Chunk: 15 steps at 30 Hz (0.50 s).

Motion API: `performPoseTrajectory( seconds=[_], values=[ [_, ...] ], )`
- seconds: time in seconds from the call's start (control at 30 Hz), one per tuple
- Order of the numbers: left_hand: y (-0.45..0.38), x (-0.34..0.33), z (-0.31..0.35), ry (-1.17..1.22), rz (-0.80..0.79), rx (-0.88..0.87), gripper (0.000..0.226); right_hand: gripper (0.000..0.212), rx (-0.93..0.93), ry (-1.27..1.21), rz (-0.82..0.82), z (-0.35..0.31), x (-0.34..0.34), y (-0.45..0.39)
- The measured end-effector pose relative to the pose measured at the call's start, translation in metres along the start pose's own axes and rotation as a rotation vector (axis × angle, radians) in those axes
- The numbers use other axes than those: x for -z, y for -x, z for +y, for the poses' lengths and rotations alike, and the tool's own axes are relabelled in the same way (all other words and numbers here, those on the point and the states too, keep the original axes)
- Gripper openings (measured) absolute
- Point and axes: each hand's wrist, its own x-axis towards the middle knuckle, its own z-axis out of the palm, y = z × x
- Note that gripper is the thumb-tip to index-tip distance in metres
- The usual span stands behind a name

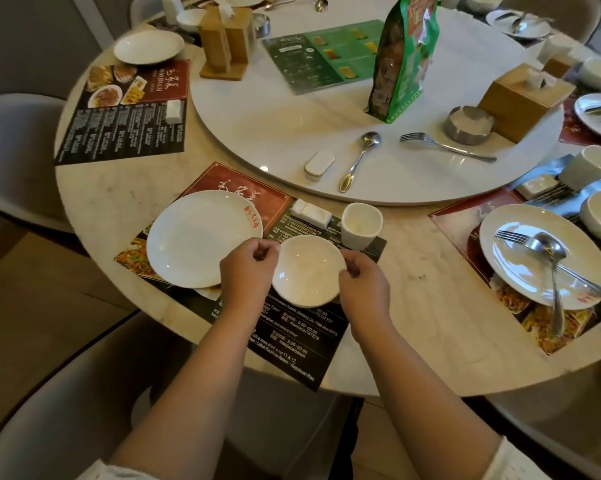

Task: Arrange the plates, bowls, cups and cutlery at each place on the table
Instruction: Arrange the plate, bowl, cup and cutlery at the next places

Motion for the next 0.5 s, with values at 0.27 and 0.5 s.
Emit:
performPoseTrajectory(
  seconds=[0.27, 0.5],
  values=[
    [-0.005, 0.011, -0.014, -0.074, 0.017, 0.018, 0.014, 0.037, -0.014, 0.035, -0.036, 0.001, -0.02, 0.008],
    [-0.005, -0.004, 0.0, -0.26, 0.141, -0.099, 0.022, 0.023, 0.08, 0.064, 0.063, -0.001, 0.004, -0.007]
  ],
)
